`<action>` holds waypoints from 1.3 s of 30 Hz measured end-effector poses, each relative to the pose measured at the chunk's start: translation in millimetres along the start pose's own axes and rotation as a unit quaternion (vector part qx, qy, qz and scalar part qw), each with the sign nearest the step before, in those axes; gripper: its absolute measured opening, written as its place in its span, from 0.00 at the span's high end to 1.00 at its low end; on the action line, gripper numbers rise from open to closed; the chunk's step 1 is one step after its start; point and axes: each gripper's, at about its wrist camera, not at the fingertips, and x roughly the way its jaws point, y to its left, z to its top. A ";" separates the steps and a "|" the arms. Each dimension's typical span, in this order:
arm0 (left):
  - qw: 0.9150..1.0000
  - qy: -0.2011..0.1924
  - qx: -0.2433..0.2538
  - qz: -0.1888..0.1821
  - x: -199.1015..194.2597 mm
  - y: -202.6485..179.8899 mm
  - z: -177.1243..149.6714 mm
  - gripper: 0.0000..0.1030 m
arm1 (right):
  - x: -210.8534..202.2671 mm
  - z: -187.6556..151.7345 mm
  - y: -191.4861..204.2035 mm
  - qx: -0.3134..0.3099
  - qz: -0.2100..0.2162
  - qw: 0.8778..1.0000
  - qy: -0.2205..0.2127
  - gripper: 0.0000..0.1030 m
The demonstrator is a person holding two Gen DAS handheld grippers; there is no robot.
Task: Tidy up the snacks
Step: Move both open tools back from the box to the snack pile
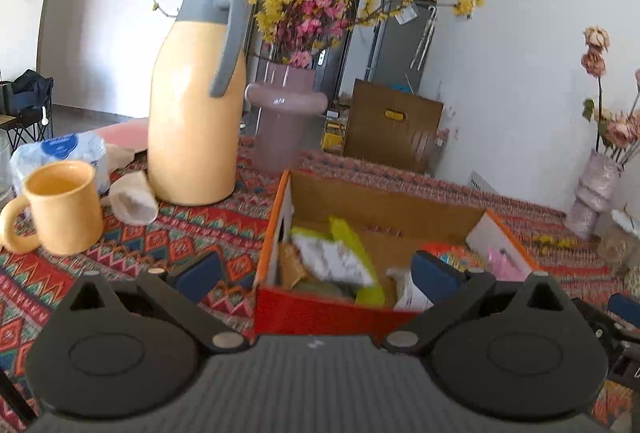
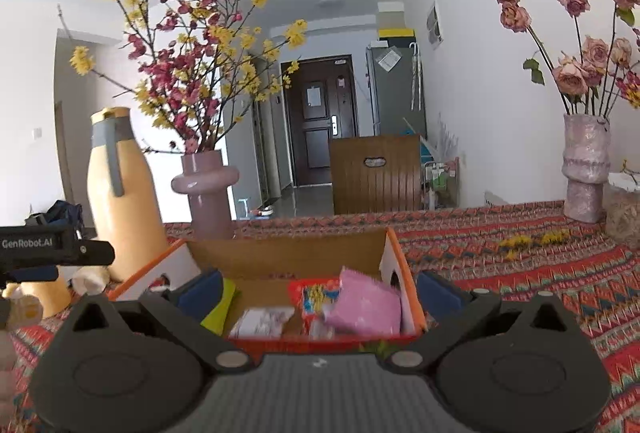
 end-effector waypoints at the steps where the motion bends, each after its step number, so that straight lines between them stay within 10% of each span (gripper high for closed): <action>1: 1.000 0.003 0.008 0.002 -3.2 2.0 -5.5 0.00 | -4.3 -4.9 -0.6 -0.001 0.000 1.000 0.005 0.00; 15: 0.997 0.008 0.044 0.060 -6.8 45.4 -62.2 0.00 | -17.0 -59.1 -22.8 0.029 -0.035 0.997 0.063 0.00; 39: 0.999 0.010 0.038 0.030 -4.3 48.1 -68.0 0.00 | -8.5 -65.6 -30.9 0.056 -0.038 0.994 0.084 0.00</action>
